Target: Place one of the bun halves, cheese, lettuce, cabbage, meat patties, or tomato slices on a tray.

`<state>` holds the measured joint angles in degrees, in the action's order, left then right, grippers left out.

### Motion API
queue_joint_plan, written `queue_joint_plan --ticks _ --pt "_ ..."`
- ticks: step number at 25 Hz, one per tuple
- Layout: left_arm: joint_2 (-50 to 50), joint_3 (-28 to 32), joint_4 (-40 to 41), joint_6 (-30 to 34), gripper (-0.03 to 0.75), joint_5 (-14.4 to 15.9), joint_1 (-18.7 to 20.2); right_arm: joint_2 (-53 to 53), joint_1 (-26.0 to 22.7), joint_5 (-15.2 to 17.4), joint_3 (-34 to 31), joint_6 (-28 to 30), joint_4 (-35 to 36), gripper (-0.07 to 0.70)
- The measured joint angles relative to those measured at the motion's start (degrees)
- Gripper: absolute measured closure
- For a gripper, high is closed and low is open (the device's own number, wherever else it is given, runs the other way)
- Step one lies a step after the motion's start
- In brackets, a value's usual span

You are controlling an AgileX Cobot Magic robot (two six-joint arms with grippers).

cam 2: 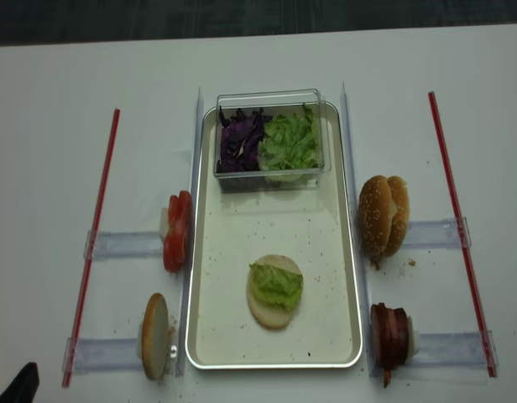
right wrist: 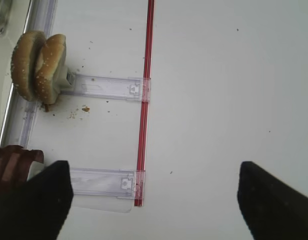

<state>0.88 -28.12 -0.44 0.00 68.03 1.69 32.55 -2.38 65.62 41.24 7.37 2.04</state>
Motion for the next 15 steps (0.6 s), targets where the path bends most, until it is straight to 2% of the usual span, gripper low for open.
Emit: queue_joint_plan --ticks 10,15 --pt "0.0 0.0 0.0 0.0 0.224 0.0 0.0 -16.3 0.0 0.7 -9.8 -1.6 0.0 -0.048" --pt "0.0 0.0 0.0 0.0 0.224 0.0 0.0 -23.0 0.0 0.7 -12.5 -1.6 0.0 -0.048"
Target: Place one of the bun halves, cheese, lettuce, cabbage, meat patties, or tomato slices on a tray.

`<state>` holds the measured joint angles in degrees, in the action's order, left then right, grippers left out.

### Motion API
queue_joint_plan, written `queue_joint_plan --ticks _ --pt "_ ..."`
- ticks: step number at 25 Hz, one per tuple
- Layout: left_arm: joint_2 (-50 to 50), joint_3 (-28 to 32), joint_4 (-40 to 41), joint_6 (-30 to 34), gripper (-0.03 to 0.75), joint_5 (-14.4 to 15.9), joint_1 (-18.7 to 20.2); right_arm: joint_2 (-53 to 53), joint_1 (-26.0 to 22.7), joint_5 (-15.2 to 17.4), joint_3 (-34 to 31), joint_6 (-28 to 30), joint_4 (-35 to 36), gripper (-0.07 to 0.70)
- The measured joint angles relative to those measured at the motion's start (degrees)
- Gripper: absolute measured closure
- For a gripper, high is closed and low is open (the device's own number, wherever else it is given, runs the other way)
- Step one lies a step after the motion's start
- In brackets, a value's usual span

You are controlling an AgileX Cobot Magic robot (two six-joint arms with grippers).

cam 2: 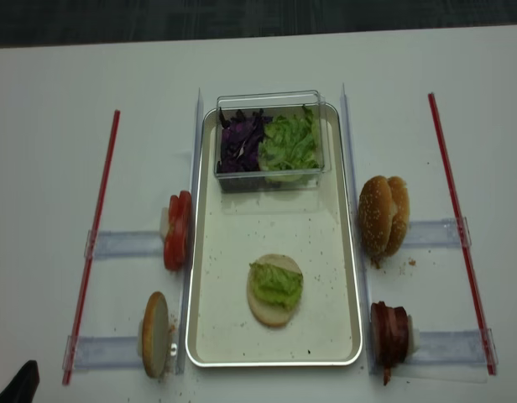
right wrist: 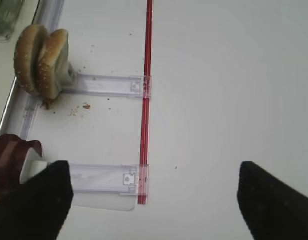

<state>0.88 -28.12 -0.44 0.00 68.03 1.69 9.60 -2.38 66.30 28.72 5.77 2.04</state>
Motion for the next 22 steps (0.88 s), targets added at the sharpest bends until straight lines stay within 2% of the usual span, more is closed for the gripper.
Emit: queue_joint_plan --ticks 6,22 --pt "0.0 0.0 0.0 0.0 0.224 0.0 0.0 -5.0 0.0 -0.9 -0.7 -0.1 0.0 -0.048" --pt "0.0 0.0 0.0 0.0 0.224 0.0 0.0 -7.9 0.0 -1.6 -1.2 -0.1 0.0 -0.048"
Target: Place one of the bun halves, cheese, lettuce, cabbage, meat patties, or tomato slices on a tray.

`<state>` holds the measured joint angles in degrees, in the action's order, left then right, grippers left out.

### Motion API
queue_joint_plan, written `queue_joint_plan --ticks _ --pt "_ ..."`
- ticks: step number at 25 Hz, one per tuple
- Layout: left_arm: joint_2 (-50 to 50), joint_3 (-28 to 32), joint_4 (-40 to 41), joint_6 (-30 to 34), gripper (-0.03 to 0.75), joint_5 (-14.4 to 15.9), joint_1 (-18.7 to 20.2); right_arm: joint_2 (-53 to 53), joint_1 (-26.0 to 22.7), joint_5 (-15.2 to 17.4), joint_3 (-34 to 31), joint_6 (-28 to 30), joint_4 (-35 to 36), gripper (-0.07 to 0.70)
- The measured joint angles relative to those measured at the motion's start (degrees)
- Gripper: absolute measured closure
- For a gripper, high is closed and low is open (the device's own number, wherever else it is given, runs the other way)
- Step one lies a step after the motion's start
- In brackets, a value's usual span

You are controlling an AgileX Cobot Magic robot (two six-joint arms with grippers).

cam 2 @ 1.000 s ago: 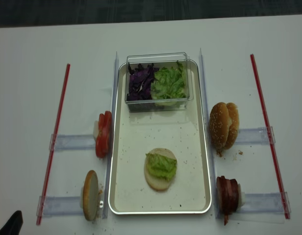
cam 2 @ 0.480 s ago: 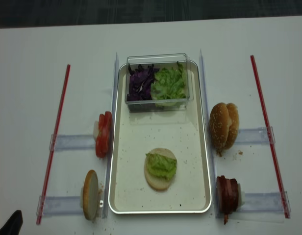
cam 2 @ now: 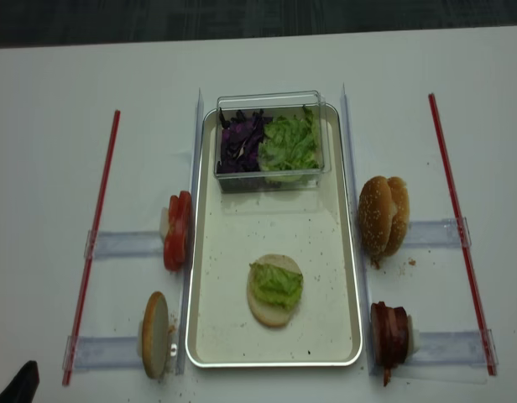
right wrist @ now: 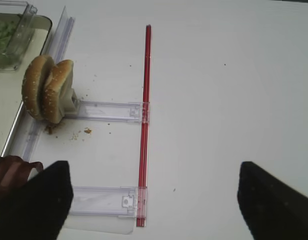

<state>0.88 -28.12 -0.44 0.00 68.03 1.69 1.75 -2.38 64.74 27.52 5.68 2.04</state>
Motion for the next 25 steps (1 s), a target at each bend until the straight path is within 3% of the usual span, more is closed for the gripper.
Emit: queue_joint_plan --ticks 25 --pt "0.0 0.0 0.0 0.0 0.224 0.0 0.0 -2.6 2.0 0.1 0.0 -2.3 -2.0 -0.048"
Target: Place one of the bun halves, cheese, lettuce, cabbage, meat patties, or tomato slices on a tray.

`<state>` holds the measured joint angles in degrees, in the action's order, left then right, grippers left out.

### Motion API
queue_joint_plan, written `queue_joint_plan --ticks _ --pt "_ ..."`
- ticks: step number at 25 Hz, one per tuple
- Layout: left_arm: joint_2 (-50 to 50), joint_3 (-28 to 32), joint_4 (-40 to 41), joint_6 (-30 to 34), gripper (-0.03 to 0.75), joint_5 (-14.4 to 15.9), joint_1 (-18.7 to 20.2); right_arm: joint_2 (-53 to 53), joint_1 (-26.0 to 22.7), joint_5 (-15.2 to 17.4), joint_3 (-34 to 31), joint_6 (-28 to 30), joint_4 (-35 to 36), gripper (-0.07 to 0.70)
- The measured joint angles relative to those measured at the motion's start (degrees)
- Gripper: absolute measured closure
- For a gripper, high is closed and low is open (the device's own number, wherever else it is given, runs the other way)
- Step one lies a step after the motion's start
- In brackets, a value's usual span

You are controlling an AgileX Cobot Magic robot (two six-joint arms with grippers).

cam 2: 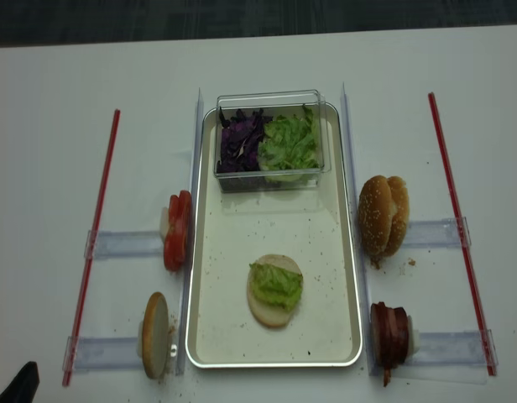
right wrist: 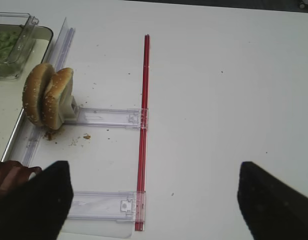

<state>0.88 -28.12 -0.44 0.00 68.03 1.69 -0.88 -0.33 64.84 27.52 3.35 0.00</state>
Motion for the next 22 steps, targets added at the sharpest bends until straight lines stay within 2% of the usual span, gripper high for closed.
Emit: queue_joint_plan --ticks 22 --pt "0.0 0.0 0.0 0.0 0.224 0.0 0.0 0.0 0.0 0.0 0.0 0.0 0.0 -0.048"
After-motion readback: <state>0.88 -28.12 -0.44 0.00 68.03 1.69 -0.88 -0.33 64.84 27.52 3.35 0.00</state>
